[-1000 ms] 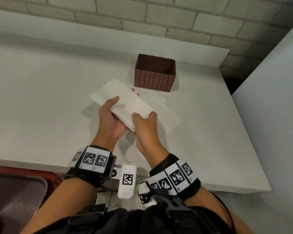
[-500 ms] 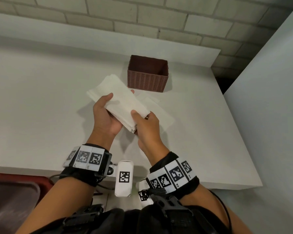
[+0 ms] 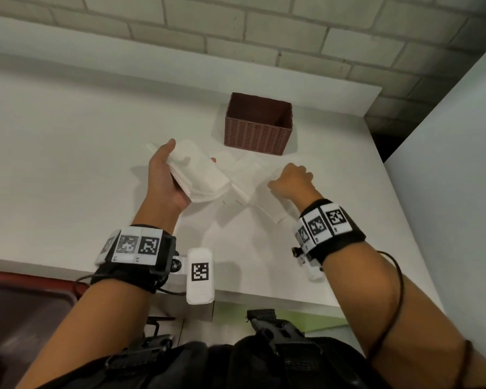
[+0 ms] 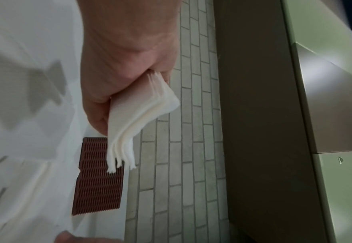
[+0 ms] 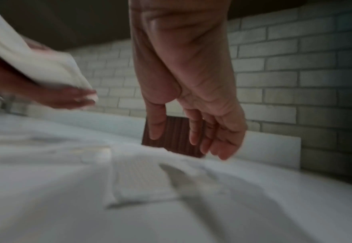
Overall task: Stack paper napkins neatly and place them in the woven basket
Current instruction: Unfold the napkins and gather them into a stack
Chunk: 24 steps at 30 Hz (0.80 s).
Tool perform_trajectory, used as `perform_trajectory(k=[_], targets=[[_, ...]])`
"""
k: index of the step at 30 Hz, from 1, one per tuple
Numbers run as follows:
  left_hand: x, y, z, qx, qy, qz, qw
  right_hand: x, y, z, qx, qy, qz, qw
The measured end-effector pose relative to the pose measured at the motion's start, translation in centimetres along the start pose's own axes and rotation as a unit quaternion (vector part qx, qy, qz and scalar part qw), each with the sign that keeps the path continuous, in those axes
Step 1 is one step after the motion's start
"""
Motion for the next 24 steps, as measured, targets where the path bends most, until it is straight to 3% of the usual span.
perform_trajectory(k=[5, 12, 20, 22, 24], targets=[[-0.2, 0.2, 0.3, 0.004, 0.019, 0.001, 1.0, -0.2, -1.8, -1.2, -0.019, 0.045, 0.054, 0.997], [1.0, 1.5, 0.6, 0.024, 0.007, -0.002, 1.0, -0.6, -2.3, -1.4, -0.052, 0.08, -0.008, 0.995], [1.7, 2.2, 1.1, 0.019, 0.011, -0.021, 1.0, 0.1, -0.2, -1.6, -0.069, 0.067, 0.022, 0.995], [2.3, 2.6, 1.1, 0.023, 0.005, -0.015, 1.0, 0.6, 1.4, -1.7, -0.046, 0.052, -0.014, 0.998], [2.8, 2.9, 1.1, 0.024, 0.001, -0.011, 1.0, 0.2, 3.0, -1.5, -0.031, 0.038, -0.145, 0.988]])
Point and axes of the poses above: each hand's wrist, its own z-axis away from the middle knuckle, its own y-axis out of the back of the hand, x = y × z, the point moved 10 cm from there along -z, towards the middle knuckle, and after that the axes turned 3 degrees about -y, right-handed, at the moved point
